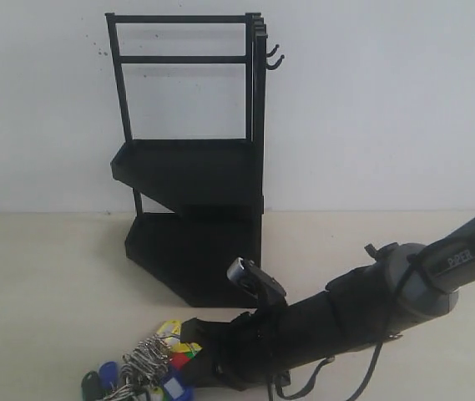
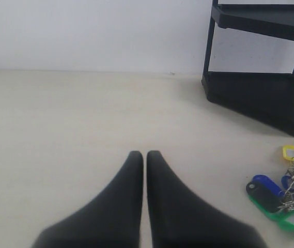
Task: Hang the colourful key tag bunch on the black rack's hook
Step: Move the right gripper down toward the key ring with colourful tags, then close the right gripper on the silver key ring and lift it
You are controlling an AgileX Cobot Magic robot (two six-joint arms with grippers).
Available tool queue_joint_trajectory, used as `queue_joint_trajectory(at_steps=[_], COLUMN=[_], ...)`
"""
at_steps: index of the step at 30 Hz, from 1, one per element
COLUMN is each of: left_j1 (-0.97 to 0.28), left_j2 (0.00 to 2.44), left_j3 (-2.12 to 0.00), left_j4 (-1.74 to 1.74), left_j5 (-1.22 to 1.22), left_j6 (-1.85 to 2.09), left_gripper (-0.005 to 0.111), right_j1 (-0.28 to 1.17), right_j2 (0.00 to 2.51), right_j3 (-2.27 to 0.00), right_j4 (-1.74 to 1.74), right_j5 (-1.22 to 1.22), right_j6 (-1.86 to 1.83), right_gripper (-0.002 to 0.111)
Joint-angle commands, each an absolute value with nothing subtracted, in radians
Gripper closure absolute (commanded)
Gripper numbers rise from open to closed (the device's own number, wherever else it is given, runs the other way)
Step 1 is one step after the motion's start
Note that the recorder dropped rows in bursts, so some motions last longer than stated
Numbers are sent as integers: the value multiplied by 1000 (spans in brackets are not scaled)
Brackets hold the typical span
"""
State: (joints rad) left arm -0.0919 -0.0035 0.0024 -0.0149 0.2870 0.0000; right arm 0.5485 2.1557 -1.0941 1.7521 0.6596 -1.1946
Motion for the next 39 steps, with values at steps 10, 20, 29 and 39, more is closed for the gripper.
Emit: queue_joint_trajectory(at_steps=[10, 20, 29, 39], left_j1=[-90, -90, -90, -90], left_j2=[0, 0, 0, 0], left_j3=[0, 0, 0, 0], left_j4=[-18, -18, -18, -18], left_j5=[285, 285, 285, 285], left_j6=[0, 0, 0, 0], left_gripper=[102, 102, 102, 102], right_j1=[545, 545, 579, 650], right_j2=[1951, 1599, 1322, 1244], right_j3=[-1099, -1099, -1099, -1099], right_j4=[1511, 732, 28, -91], right_j5=[667, 568, 816, 833], right_j6=[-1253, -637, -47, 16], right_gripper=[108, 108, 108, 108])
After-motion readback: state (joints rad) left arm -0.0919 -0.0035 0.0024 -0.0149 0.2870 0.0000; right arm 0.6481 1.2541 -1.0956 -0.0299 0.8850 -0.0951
